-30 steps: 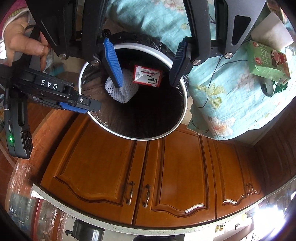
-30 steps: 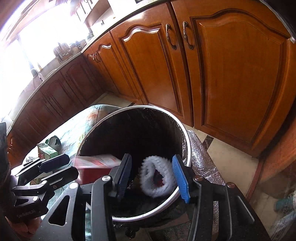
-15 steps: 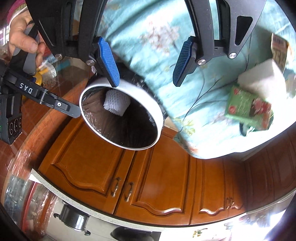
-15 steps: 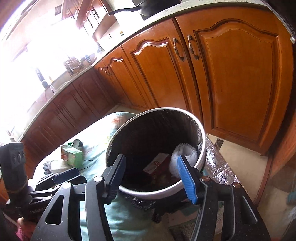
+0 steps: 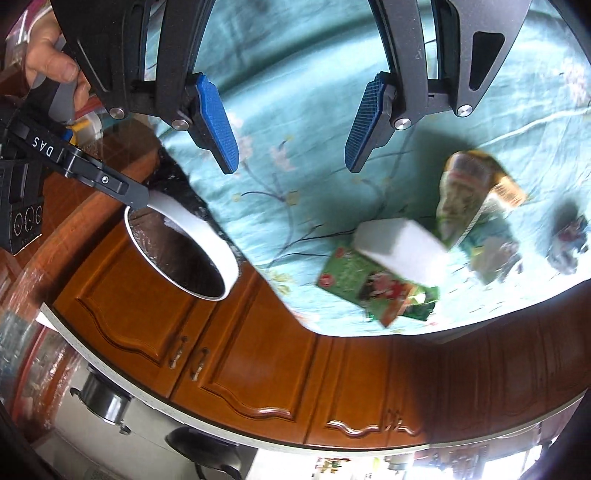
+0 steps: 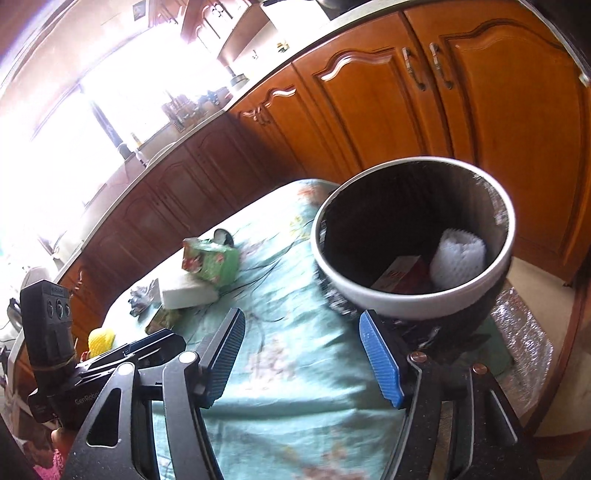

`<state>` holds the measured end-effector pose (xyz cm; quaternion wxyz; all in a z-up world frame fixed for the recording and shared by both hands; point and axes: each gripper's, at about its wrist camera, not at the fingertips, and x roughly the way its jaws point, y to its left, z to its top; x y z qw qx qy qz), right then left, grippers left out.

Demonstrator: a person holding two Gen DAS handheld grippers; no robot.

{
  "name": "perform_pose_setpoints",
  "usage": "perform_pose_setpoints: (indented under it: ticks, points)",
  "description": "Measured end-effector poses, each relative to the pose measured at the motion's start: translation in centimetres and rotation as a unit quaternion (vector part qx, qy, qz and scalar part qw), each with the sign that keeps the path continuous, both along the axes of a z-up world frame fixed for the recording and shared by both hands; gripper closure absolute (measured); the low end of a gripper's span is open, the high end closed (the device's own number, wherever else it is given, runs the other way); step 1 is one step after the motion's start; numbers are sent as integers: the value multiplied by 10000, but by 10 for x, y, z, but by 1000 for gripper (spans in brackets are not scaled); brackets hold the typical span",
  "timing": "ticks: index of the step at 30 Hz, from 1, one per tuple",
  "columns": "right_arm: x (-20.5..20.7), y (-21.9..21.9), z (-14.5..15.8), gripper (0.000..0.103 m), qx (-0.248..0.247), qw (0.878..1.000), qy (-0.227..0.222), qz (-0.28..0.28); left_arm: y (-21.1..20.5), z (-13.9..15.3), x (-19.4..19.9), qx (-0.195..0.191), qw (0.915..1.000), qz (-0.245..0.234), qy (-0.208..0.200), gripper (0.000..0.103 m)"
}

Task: Collect trash
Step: 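Move both open tools back toward the table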

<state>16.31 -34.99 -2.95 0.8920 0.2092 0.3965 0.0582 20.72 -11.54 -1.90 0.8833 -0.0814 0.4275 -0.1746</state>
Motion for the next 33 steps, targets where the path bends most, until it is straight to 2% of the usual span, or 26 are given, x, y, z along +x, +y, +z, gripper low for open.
perform_pose_setpoints:
  ticks: [7, 16, 19, 27, 31, 33]
  points:
    - [10, 44, -4, 37, 4, 9991, 42, 425, 53, 7, -16, -124, 9990, 434, -26, 43]
    - [32, 90, -11, 37, 161, 9966, 98, 807, 97, 11, -24, -142, 9965, 817, -52, 43]
    - [39, 99, -14, 37, 357, 9954, 153, 880, 106, 10, -22, -107, 9959, 902, -43, 43]
    - [55, 121, -17, 37, 266, 9941, 118, 1042, 112, 8, 2, 171, 9958, 899, -55, 43]
    - [70, 118, -20, 36, 502, 9938, 185, 976, 108, 2, 19, 310, 9961, 822, -43, 44]
    - [77, 115, -25, 35, 872, 9913, 252, 950, 107, 0, 26, 341, 9962, 804, -52, 44]
